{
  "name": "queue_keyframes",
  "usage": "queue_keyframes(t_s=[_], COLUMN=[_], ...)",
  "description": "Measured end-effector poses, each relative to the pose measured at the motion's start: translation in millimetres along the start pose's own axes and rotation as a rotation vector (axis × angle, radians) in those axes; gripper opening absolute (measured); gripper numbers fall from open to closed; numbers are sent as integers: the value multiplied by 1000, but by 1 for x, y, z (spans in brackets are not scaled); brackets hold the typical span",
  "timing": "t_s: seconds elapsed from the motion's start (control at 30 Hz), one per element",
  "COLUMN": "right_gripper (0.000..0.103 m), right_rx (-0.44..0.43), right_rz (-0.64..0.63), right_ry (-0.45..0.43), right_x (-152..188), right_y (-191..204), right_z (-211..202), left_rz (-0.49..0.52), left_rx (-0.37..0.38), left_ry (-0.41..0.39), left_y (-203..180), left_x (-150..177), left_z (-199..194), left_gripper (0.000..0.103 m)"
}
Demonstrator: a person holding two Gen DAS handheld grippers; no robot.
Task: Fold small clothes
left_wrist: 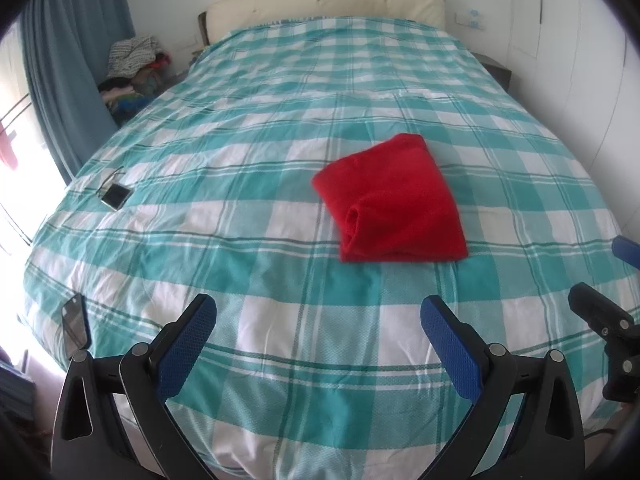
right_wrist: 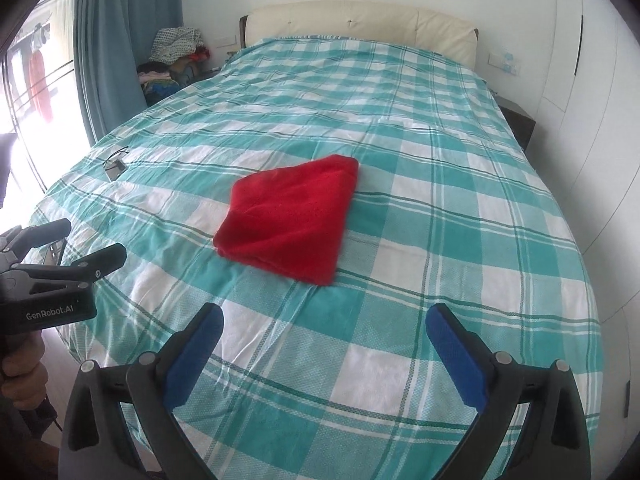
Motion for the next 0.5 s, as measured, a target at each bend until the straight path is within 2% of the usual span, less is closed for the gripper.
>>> queue_keyframes(t_s=[0.5], right_gripper=[102], right_rx=[-7], right_rz=[-2], right_ry=[38], right_x=[8], right_y=[15], right_z=[-11], left_rz=[39], left_rx=[-27], left_ry=[2], left_y=[1], left_x=[7], left_z=[-18], left_gripper=[102])
Point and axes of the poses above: each gripper's, at about its wrist camera, not at the fingertips, and z roughly the way its jaws point, y to its left, x to its underside, the point moved 3 cm from there along z, roughly the way its jaws point, and after that the axes turned 8 degrees about z, right-handed, at the moved point
